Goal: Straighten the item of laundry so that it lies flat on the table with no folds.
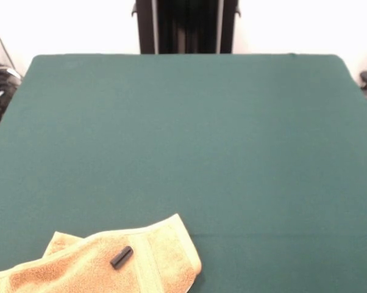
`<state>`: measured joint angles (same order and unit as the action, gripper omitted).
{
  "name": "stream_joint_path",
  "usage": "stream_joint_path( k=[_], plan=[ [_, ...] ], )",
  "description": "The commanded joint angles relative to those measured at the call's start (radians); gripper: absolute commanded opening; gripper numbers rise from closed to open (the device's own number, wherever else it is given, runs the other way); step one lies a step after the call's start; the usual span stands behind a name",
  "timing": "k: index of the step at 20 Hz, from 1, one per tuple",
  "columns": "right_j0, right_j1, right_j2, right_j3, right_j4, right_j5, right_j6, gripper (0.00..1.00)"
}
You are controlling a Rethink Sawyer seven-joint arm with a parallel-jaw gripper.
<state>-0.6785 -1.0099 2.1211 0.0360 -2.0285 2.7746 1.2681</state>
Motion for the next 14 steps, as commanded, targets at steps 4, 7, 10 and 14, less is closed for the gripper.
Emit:
stream_joint_path(
  k=[4,7,10,14],
  plan=[
    [0.143,-0.080,-0.037,0.074,0.060,0.073,0.048,0.00],
    [0.124,-0.087,-0.059,0.095,0.061,0.098,-0.016,0.00],
    [0.105,-0.099,-0.103,0.134,0.084,0.076,-0.093,0.00],
    [0.118,-0.097,-0.129,0.119,0.169,0.012,-0.003,0.00]
  ],
)
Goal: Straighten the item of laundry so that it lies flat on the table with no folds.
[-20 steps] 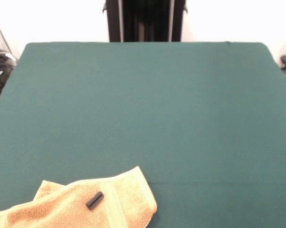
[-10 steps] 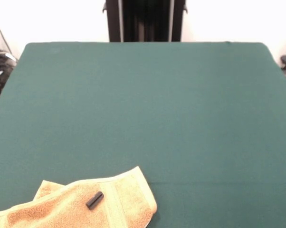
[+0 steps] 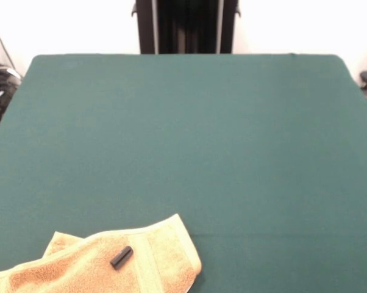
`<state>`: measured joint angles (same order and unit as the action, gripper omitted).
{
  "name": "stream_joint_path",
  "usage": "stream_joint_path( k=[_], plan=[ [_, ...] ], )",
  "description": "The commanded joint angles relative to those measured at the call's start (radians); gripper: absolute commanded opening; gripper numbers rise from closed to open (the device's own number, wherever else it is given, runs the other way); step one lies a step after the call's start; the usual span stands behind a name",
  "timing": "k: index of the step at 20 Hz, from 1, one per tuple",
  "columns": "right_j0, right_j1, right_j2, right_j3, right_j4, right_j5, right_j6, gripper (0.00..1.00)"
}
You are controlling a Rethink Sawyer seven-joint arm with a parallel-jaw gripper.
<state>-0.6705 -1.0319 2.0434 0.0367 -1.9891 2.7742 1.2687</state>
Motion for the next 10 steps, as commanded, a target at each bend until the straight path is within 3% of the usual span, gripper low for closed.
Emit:
stream_joint_path(
  k=[1,10],
  plan=[
    [0.110,-0.078,-0.065,0.125,0.147,0.010,0.003,0.00],
    [0.124,-0.068,-0.147,0.105,0.325,-0.014,0.092,0.00]
  ],
)
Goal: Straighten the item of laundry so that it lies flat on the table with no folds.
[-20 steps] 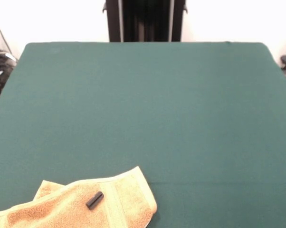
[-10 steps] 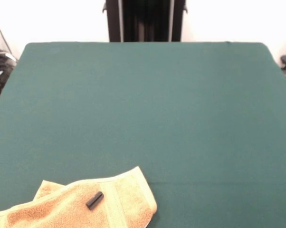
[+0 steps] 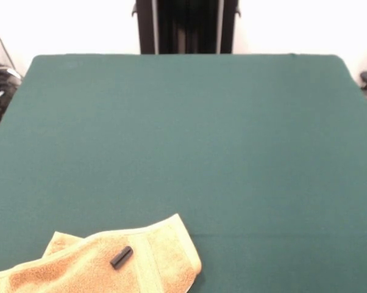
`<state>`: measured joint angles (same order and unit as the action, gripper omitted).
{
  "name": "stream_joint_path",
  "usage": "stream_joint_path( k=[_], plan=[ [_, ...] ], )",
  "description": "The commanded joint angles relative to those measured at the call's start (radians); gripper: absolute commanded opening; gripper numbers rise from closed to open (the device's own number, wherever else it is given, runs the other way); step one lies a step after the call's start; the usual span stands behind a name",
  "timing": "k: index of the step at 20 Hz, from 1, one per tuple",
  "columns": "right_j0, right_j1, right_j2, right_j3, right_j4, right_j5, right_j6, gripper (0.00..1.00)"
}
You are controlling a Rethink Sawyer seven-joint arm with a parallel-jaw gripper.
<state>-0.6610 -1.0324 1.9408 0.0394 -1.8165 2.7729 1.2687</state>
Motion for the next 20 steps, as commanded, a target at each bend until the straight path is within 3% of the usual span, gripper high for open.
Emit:
stream_joint_path(
  k=[1,6,11,14,17,20],
  plan=[
    [0.119,-0.059,-0.028,0.082,0.134,-0.008,0.094,0.00],
    [0.103,-0.046,0.114,0.037,-0.071,0.085,0.001,0.00],
    [0.078,-0.045,0.145,0.068,-0.164,0.127,-0.162,0.00],
    [0.068,-0.039,0.197,0.047,-0.195,0.126,-0.149,0.00],
    [0.038,-0.014,0.302,0.006,-0.240,0.142,-0.133,0.00],
    [-0.006,0.016,0.449,-0.025,-0.362,0.172,-0.165,0.00]
  ],
)
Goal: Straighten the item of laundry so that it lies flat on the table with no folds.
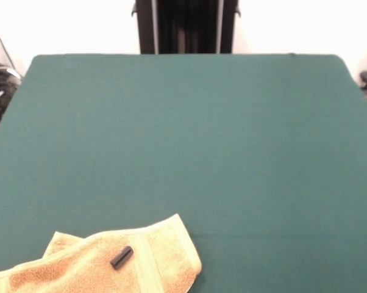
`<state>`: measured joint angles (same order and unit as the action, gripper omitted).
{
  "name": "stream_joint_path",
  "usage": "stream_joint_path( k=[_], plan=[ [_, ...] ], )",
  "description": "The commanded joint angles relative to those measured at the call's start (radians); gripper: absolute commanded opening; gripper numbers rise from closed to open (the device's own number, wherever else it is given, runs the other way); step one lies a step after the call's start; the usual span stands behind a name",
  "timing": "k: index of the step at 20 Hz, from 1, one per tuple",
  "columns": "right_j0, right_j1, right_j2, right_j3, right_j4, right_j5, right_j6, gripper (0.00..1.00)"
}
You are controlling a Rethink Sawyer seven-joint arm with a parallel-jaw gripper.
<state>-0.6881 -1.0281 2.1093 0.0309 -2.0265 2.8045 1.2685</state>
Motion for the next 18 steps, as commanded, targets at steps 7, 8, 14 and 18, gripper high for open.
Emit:
stream_joint_path(
  k=[7,8,14,18],
  plan=[
    [-0.008,0.090,0.691,-0.097,-0.506,0.080,-0.142,0.00],
    [-0.006,0.100,0.724,-0.097,-0.546,0.077,-0.154,0.00],
    [0.020,0.146,0.874,-0.119,-0.661,0.031,-0.105,0.00],
    [0.045,0.129,0.849,-0.084,-0.738,0.029,-0.110,0.00]
  ],
)
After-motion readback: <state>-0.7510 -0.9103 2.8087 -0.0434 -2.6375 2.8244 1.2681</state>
